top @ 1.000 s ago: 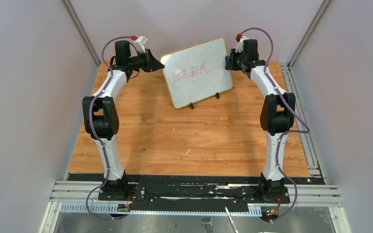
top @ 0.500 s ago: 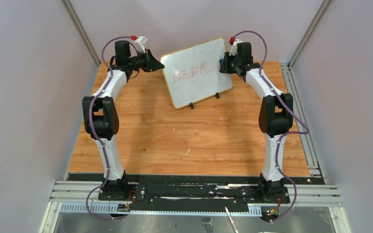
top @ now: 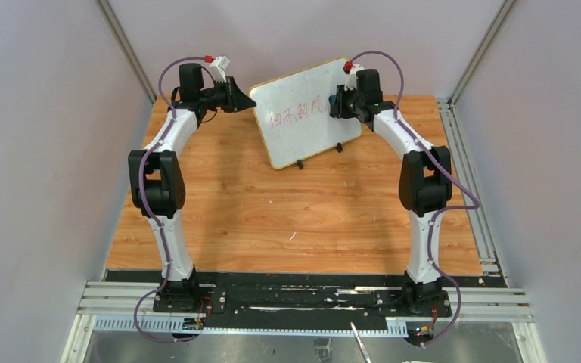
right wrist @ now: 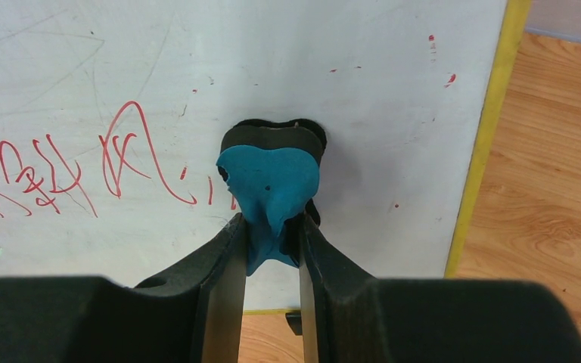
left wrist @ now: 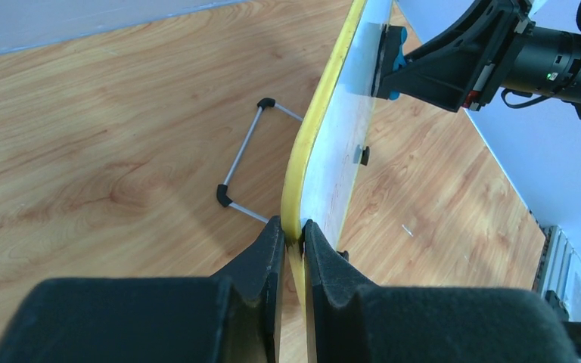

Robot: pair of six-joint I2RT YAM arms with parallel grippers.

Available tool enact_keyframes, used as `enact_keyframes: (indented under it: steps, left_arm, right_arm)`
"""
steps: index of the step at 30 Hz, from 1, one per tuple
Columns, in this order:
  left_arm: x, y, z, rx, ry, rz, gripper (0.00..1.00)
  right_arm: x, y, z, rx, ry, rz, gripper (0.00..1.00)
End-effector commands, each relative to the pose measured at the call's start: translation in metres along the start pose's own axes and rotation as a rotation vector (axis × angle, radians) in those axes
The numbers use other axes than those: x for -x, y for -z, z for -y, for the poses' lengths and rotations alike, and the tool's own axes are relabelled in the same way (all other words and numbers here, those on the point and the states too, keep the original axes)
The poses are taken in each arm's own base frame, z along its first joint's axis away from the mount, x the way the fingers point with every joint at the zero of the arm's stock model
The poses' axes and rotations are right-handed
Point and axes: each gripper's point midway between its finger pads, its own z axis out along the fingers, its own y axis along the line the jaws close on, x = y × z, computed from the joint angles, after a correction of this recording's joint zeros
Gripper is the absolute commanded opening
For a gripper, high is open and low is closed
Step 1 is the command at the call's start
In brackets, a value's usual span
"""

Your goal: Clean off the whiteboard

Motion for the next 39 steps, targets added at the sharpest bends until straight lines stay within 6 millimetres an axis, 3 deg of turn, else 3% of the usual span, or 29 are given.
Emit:
enact_keyframes:
  steps: [1,5,9,23,33,39]
  left_arm:
    - [-0.013,-0.005,-0.01,0.008,-0.009,-0.038,0.0]
    - [-0.014,-0.004,-0.009,0.006,-0.012,-0.043,0.0]
    - [-0.013,-0.003,-0.007,0.006,-0.015,-0.04,0.0]
    - [-0.013,-0.001,-0.006,0.006,-0.017,-0.045,0.0]
    - [-0.016,0.001,-0.004,0.004,-0.022,-0.051,0.0]
    - [-0.016,0.002,-0.003,0.004,-0.026,-0.054,0.0]
  right_arm:
    - [0.004,0.009,0.03,-0.046,-0.022,0.005,0.01]
    - [0.007,0.011,0.056,-0.084,-0.038,-0.001,0.01]
    - [0.011,0.012,0.068,-0.097,-0.039,0.002,0.01]
    - [0.018,0.006,0.052,-0.059,-0.037,0.024,0.0]
    - [0.062,0.001,0.049,-0.047,-0.026,0.093,0.01]
    - [0.074,-0.001,0.046,-0.029,-0.035,0.133,0.01]
